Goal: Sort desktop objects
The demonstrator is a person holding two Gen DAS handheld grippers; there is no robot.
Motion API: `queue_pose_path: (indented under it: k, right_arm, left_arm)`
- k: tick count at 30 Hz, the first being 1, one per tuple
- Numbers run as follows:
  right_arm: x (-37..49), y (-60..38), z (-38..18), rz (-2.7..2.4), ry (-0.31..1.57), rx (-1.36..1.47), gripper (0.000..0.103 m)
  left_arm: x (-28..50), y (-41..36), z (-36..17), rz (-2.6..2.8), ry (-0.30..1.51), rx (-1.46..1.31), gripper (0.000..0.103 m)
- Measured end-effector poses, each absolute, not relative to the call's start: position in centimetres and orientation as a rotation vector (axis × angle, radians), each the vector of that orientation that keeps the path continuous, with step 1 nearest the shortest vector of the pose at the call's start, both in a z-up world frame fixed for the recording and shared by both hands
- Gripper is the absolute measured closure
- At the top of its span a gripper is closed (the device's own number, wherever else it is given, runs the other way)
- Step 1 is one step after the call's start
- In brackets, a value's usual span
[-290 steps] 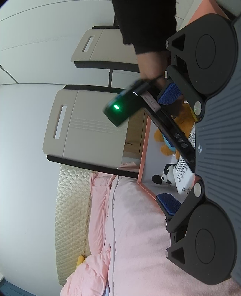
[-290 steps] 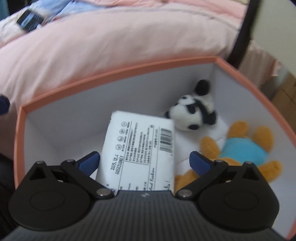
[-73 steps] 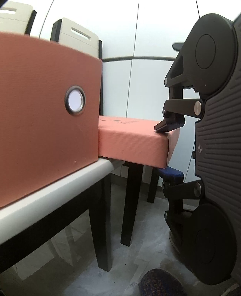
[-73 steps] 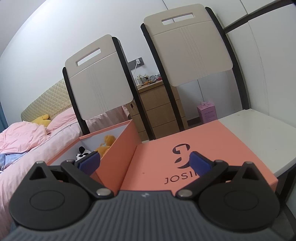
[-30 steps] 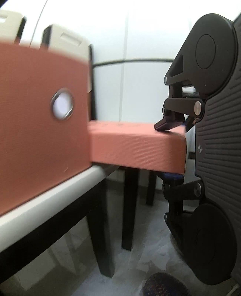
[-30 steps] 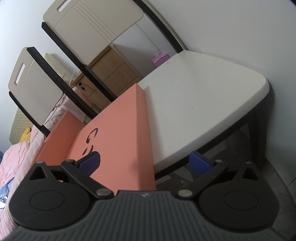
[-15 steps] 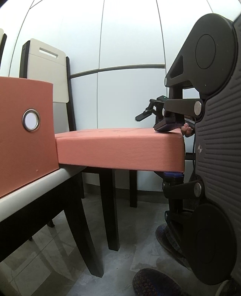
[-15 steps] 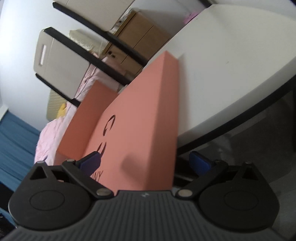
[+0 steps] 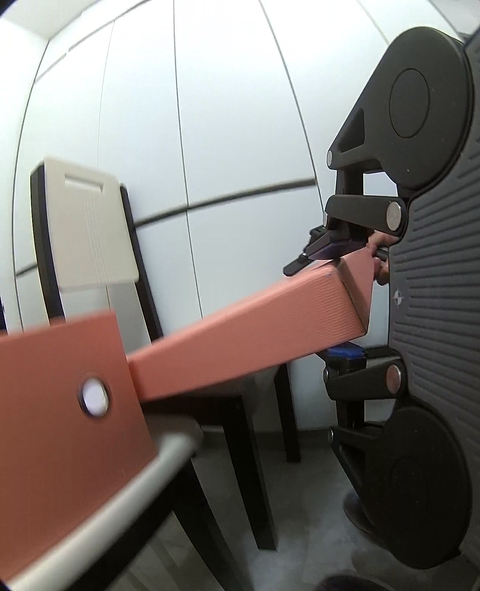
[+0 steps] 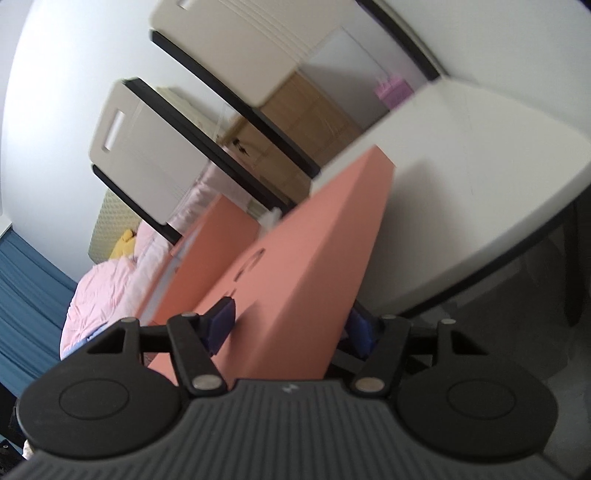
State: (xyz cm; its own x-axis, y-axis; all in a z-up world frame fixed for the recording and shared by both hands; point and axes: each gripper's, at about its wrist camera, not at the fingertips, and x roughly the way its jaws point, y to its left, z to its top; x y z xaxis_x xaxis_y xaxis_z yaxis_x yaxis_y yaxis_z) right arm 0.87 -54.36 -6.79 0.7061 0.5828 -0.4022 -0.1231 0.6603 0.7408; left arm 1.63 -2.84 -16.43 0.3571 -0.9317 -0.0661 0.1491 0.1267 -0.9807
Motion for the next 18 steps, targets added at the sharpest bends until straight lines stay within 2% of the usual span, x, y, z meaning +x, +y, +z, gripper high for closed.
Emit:
queue_pose_path:
  k: [12,18]
  right_arm:
    - [-3.3,-53.4,0.6,0.404,0.537,0.706,0.038]
    - [-1.1,-51.1,3.9,0.442,0.473,0.675,0.038]
  left_arm:
    - [1.2,-1.4,-11.2,-1.006,0.73,-1.123,0.051]
    - [2.4,1.4,-7.9,-0.958,0.629,-1.106,0.051]
